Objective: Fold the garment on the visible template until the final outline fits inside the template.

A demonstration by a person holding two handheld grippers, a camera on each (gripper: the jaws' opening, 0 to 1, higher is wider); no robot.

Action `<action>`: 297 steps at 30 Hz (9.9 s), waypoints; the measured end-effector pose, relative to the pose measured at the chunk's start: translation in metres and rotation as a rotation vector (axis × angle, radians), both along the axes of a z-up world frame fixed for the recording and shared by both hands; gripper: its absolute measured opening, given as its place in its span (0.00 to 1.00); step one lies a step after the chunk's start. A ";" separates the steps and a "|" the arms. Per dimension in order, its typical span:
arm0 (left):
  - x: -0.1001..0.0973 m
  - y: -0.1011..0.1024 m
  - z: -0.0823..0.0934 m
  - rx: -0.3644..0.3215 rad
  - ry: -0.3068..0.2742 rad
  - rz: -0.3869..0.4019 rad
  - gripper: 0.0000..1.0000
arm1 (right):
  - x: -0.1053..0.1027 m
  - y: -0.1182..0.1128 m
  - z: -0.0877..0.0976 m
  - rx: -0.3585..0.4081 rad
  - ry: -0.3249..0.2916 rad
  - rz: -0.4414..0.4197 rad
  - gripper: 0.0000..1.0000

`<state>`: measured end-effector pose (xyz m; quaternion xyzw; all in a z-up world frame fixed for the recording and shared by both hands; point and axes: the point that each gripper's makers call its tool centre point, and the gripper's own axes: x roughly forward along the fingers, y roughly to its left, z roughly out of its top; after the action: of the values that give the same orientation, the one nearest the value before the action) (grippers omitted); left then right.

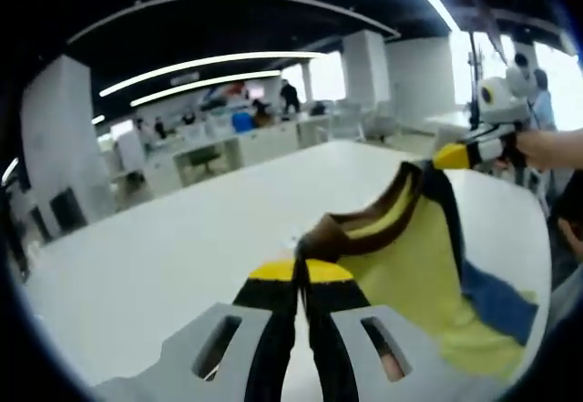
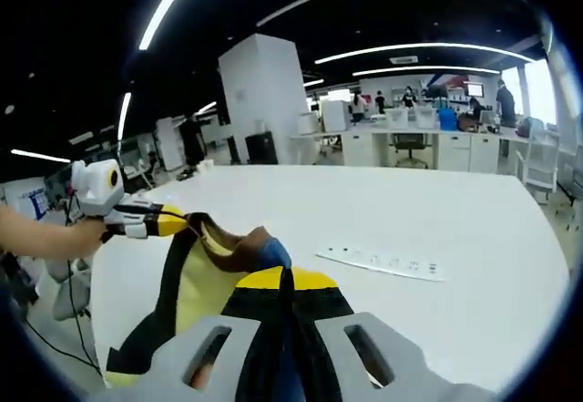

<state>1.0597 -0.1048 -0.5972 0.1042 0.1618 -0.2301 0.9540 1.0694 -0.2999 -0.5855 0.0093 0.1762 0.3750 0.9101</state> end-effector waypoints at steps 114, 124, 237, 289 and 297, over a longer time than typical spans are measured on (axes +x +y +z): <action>-0.024 0.017 -0.034 -0.065 0.123 0.185 0.89 | -0.010 -0.005 -0.043 -0.026 0.052 -0.149 0.57; -0.057 0.009 -0.021 -0.087 0.119 0.167 0.88 | -0.042 -0.006 -0.033 0.005 0.069 -0.154 0.65; -0.229 0.023 -0.044 -0.188 0.273 0.209 0.82 | -0.274 0.001 -0.179 -0.404 0.277 0.081 0.57; -0.239 0.021 -0.058 -0.167 0.319 0.203 0.80 | -0.145 -0.130 -0.078 0.071 0.226 -0.433 0.03; -0.244 0.026 -0.063 -0.166 0.333 0.216 0.80 | -0.110 -0.185 -0.062 0.089 0.197 -0.541 0.03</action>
<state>0.8160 -0.0786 -0.6603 -0.0322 0.3079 -0.1531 0.9385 0.9595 -0.4848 -0.6473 0.1323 0.2380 0.1234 0.9543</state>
